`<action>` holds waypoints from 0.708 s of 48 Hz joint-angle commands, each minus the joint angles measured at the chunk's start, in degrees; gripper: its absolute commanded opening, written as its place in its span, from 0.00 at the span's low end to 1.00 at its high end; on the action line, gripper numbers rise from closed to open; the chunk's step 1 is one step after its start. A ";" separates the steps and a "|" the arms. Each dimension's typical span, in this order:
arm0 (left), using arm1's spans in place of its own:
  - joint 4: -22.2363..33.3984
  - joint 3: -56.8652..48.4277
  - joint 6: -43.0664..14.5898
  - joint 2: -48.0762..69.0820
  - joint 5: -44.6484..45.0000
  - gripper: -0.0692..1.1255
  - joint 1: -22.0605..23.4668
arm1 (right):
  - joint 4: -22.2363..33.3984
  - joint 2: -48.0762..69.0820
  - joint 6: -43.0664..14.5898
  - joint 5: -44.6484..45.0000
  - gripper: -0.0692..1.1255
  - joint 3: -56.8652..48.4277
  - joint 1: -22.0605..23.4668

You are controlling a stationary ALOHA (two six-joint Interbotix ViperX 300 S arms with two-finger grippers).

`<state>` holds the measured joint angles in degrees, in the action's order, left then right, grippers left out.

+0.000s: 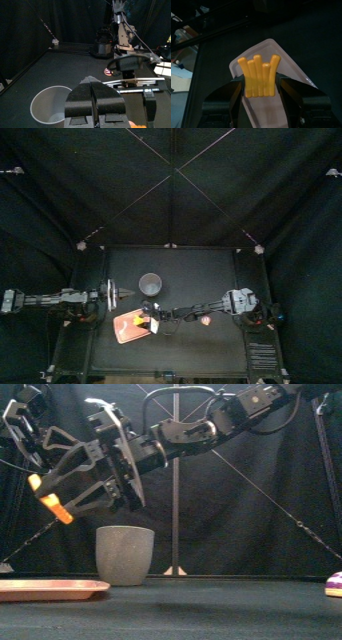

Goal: Pick the fries then place it on the pink plate
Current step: Drop fries on the pink plate and return to neutral

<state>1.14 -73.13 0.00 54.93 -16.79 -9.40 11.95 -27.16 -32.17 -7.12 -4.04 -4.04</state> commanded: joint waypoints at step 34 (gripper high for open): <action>1.41 0.79 0.00 -0.09 -0.26 0.08 -0.18 | 2.29 -1.58 -0.35 3.52 0.89 6.06 -0.53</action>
<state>2.37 -73.13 0.00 55.02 -16.79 -9.40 14.50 -30.50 -32.17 -3.60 0.53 -4.48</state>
